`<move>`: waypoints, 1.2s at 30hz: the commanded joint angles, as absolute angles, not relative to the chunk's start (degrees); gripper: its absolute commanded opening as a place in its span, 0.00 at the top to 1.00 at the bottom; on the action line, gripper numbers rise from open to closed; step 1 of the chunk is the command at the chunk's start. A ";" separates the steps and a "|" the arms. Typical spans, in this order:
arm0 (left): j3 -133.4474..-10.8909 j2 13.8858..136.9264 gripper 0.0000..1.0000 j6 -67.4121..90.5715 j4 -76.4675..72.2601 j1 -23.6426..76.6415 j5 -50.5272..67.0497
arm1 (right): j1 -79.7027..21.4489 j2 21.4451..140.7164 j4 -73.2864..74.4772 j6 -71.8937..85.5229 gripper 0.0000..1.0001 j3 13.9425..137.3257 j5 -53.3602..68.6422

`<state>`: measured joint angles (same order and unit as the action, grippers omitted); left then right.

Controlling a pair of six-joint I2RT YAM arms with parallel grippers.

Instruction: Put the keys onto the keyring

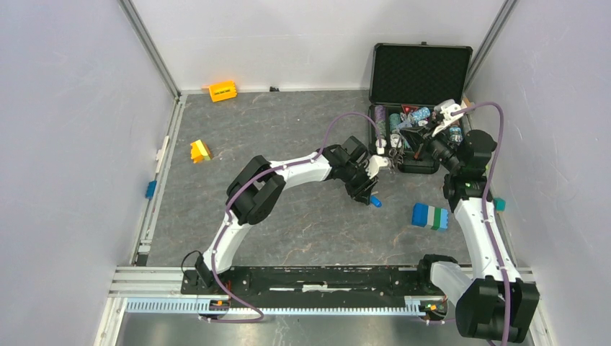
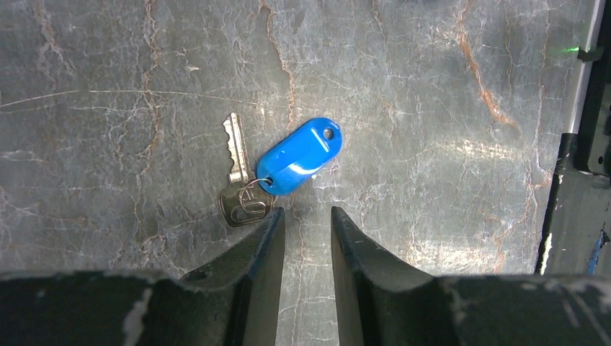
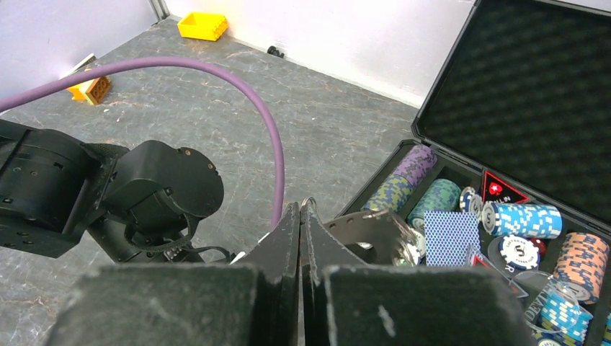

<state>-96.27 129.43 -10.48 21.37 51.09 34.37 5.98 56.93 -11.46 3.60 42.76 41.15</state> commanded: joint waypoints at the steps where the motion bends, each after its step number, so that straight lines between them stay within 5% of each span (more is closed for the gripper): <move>1: -98.53 124.98 0.62 -14.61 22.66 50.91 33.73 | 6.57 55.77 -14.30 3.56 1.00 45.46 41.92; 16: -105.19 130.46 0.51 -18.59 24.79 50.51 30.24 | 7.56 56.43 -14.55 3.96 1.00 45.62 42.95; 36: -105.94 133.59 0.51 -20.52 26.49 50.54 30.34 | 8.17 56.43 -14.13 3.58 1.00 45.32 43.94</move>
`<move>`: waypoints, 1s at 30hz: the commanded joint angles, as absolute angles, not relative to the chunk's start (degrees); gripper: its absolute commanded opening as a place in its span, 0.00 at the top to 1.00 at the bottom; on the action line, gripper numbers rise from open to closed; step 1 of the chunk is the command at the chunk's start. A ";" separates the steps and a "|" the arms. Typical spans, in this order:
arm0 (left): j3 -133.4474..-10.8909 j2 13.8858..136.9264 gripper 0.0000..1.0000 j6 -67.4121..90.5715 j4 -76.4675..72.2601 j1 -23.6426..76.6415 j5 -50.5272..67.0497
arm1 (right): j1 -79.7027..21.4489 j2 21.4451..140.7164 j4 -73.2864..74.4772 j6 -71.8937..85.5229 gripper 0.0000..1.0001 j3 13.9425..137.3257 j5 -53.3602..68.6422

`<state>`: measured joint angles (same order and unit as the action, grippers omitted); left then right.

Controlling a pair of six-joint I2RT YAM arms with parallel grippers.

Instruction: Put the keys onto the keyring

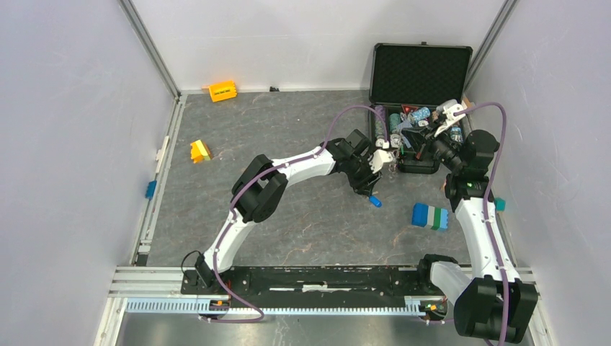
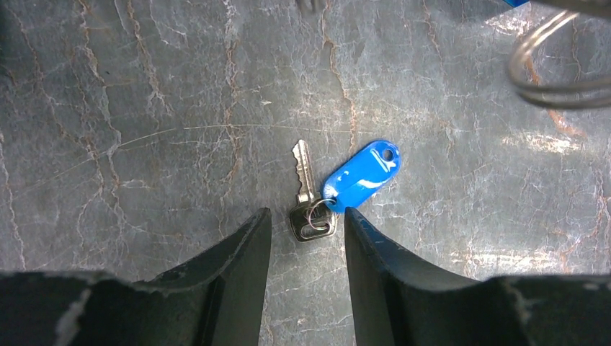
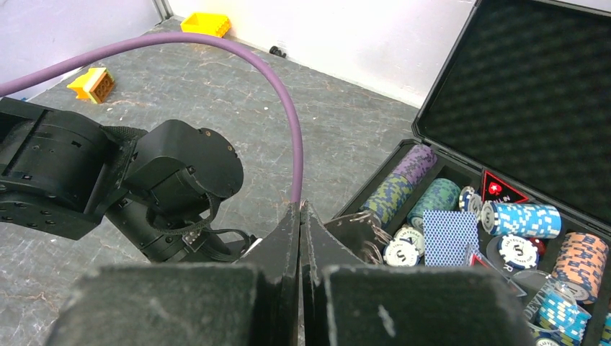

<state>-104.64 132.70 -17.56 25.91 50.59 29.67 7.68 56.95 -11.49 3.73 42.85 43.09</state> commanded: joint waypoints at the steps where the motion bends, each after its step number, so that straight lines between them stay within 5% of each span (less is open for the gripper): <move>1: -105.68 133.58 0.51 -20.57 26.46 50.54 30.43 | 8.17 56.44 -14.14 3.54 1.00 45.27 43.95; 18: -104.41 134.95 0.55 -20.66 26.37 50.62 31.09 | 9.19 56.43 -14.18 3.89 1.00 45.09 44.82; 30: -100.39 133.29 0.67 -19.86 24.17 50.80 30.80 | 11.99 56.48 -16.10 5.93 1.00 43.93 47.36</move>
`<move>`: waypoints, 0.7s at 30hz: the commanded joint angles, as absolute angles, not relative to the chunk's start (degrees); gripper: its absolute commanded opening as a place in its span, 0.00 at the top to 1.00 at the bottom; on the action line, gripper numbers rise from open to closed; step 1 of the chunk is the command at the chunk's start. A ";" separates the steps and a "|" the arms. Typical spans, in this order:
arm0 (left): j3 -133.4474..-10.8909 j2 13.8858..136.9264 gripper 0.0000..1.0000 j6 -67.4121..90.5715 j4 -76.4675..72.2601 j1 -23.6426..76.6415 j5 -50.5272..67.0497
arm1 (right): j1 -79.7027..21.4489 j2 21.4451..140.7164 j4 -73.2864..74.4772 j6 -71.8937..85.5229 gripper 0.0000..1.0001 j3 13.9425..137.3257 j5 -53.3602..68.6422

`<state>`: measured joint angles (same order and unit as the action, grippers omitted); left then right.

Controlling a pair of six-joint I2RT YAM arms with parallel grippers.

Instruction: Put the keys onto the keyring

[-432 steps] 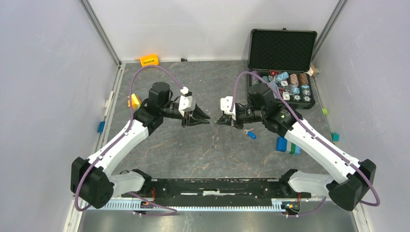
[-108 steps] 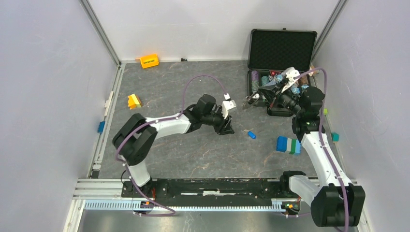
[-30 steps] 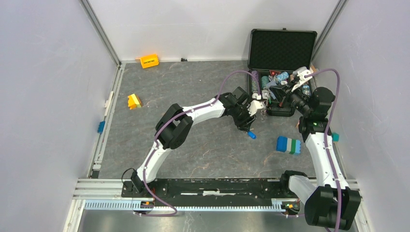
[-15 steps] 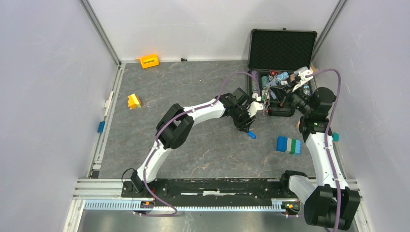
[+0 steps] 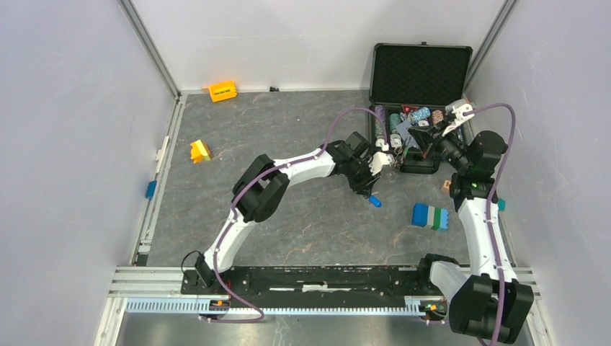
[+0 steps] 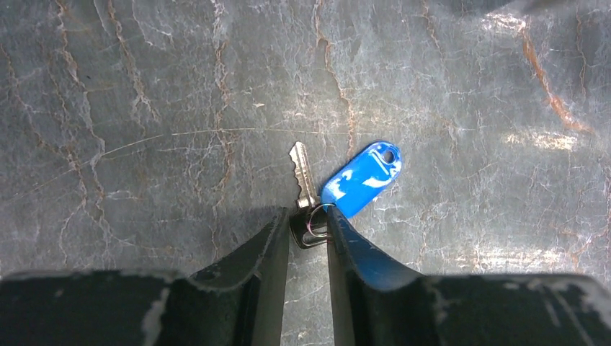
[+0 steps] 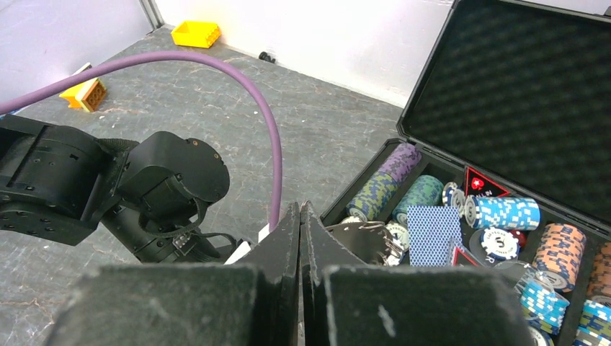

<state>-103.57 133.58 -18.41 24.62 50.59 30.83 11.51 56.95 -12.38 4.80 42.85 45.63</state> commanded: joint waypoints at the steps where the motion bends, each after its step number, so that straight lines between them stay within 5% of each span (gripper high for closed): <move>1: -99.75 132.87 0.68 -19.66 23.60 50.88 30.65 | 11.94 56.56 -15.82 6.01 1.00 44.01 47.37; 14: -95.10 129.67 0.96 -19.60 21.51 51.42 29.03 | 11.97 55.64 -14.47 5.53 1.00 44.22 47.02; 21: -92.91 124.96 0.98 -19.36 21.12 50.94 28.22 | 11.99 55.74 -14.75 5.62 1.00 43.69 47.02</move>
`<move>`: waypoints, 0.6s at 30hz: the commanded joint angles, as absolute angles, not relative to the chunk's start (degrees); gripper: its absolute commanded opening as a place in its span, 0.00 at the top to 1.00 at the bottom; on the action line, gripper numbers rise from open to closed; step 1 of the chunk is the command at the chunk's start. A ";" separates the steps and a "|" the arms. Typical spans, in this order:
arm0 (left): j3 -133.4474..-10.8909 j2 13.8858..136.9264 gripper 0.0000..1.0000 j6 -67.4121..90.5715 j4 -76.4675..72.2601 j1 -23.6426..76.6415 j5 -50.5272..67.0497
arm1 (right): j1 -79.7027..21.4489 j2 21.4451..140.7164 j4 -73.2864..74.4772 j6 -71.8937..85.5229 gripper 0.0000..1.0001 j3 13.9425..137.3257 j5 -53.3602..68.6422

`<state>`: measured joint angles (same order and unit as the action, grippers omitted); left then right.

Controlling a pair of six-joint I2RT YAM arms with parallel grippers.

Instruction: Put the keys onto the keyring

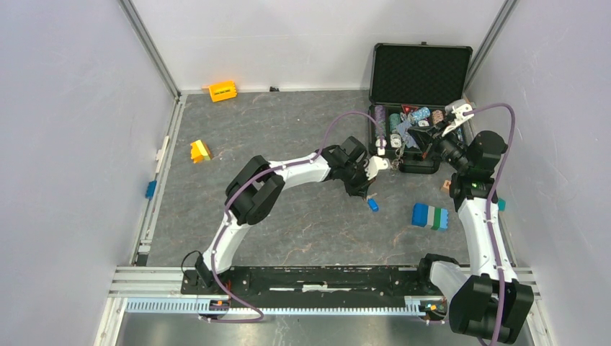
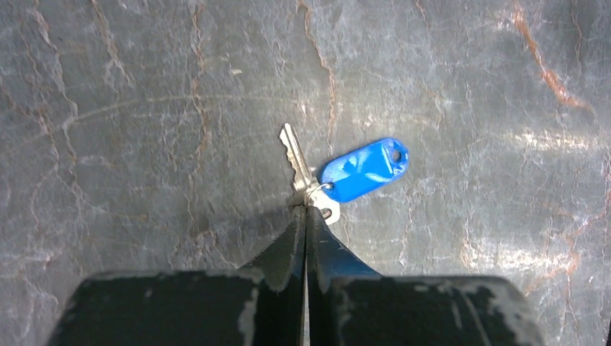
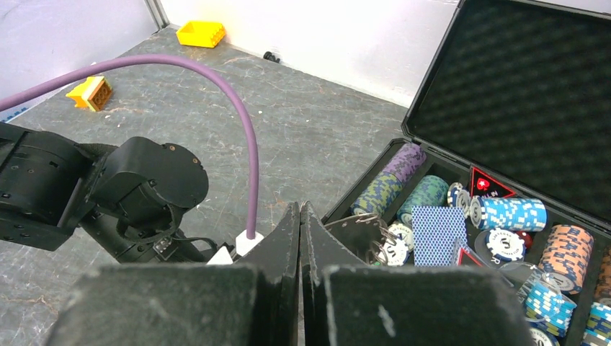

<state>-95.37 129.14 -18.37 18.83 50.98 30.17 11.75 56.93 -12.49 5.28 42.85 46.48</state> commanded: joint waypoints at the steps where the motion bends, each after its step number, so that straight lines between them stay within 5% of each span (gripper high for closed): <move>1: -91.92 124.16 0.98 -19.42 20.76 50.81 28.14 | 12.02 55.73 -15.00 5.63 1.00 43.60 47.11; 18: -72.18 110.38 0.98 -19.17 13.78 46.12 29.45 | 11.91 55.55 -16.25 5.54 1.00 42.03 47.74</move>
